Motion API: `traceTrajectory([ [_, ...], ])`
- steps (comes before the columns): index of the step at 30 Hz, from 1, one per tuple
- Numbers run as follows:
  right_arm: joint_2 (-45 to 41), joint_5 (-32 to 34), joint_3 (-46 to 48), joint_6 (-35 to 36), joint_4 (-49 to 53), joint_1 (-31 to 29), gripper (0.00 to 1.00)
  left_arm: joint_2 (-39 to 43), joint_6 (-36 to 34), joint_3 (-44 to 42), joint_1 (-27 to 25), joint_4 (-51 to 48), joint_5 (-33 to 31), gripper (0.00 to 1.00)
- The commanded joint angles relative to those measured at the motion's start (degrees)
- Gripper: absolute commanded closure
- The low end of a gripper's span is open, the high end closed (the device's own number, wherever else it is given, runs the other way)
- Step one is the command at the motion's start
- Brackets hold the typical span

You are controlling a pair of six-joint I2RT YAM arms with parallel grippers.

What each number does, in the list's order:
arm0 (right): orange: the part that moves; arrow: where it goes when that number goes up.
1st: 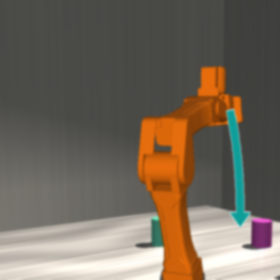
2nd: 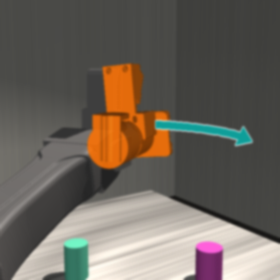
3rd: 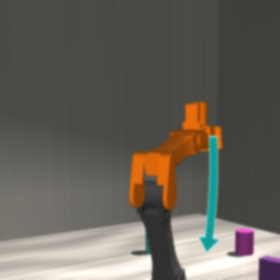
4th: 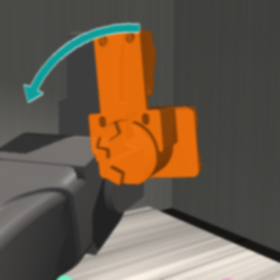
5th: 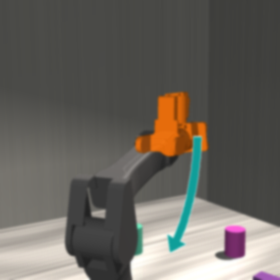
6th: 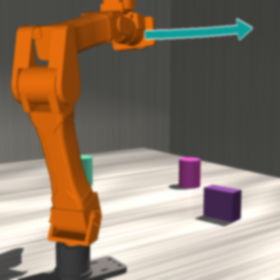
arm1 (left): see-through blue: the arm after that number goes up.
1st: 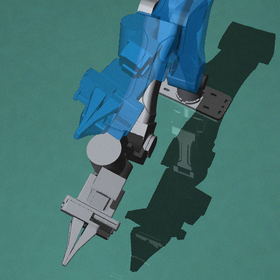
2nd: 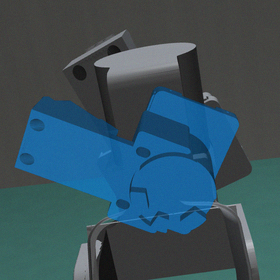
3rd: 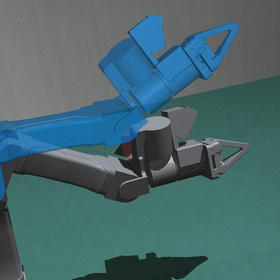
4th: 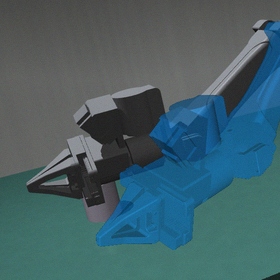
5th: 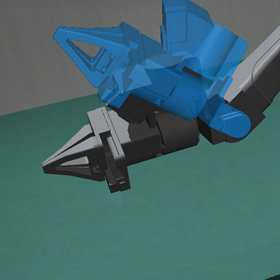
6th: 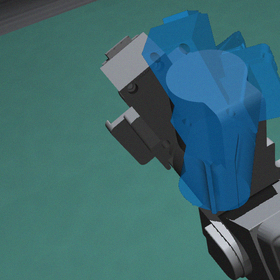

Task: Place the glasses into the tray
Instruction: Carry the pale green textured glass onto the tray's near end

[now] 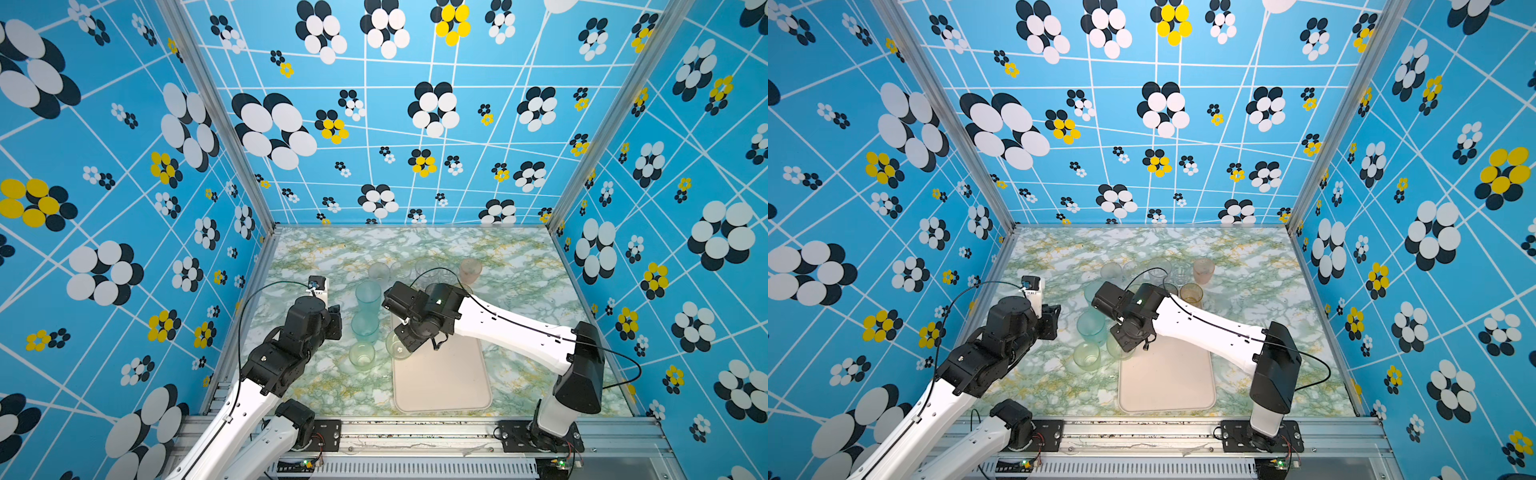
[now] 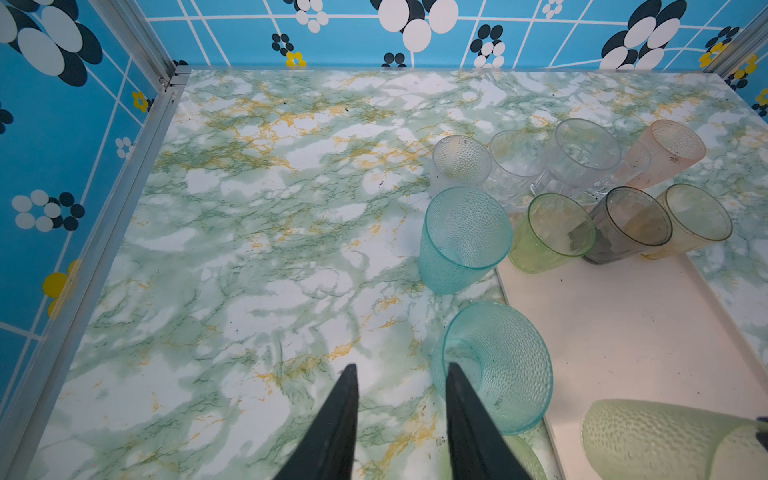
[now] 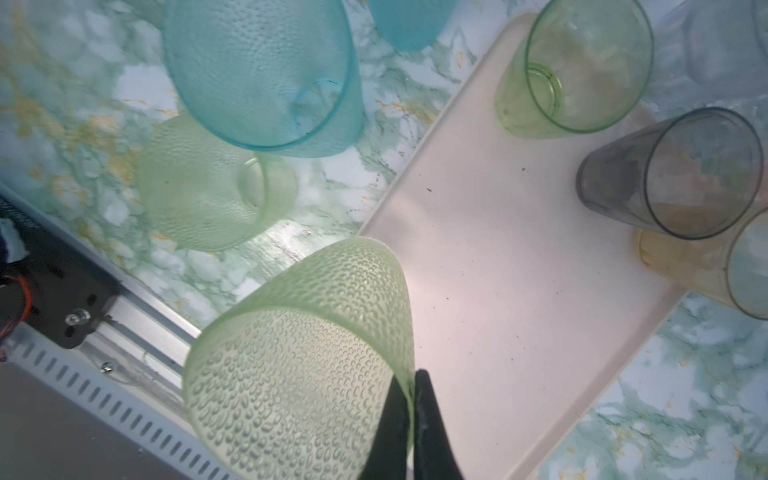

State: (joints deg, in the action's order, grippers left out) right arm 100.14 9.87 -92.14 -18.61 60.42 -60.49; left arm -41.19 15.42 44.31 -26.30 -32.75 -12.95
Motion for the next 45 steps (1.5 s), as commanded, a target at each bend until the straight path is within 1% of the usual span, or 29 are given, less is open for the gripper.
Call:
traceTrajectory([
  [1, -0.7, 0.77, 2.48, 1.93, -0.75, 2.45, 0.98, -0.86, -0.79, 1.82, 0.55, -0.56, 1.0, 0.63],
  [6, 0.8, -1.07, 3.37, 3.46, -3.39, 6.17, 0.98, -1.56, -0.77, 2.07, 0.64, -0.56, 1.45, 0.63],
  [16, 5.47, -4.55, 0.91, 5.43, -6.08, 9.33, 0.98, -3.66, -0.74, 2.51, 0.79, -0.56, 2.05, 0.63],
  [21, 6.77, -5.85, 0.81, 5.6, -7.33, 9.87, 0.98, -4.59, -0.85, 2.79, 0.9, -0.3, 2.31, 0.63],
  [22, 7.03, -5.94, -1.2, 5.69, -7.47, 10.0, 0.98, -4.71, -0.99, 2.87, 0.9, -0.23, 2.32, 0.63],
  [28, 8.22, -6.7, -2.42, 6.12, -8.04, 11.37, 0.98, -5.44, -1.1, 3.28, 1.16, -0.51, 2.67, 0.63],
  [45, 10.16, -7.8, -2.83, 6.92, -8.02, 12.67, 0.98, -5.74, -1.45, 5.17, 1.43, -3.16, 2.84, 0.62],
])
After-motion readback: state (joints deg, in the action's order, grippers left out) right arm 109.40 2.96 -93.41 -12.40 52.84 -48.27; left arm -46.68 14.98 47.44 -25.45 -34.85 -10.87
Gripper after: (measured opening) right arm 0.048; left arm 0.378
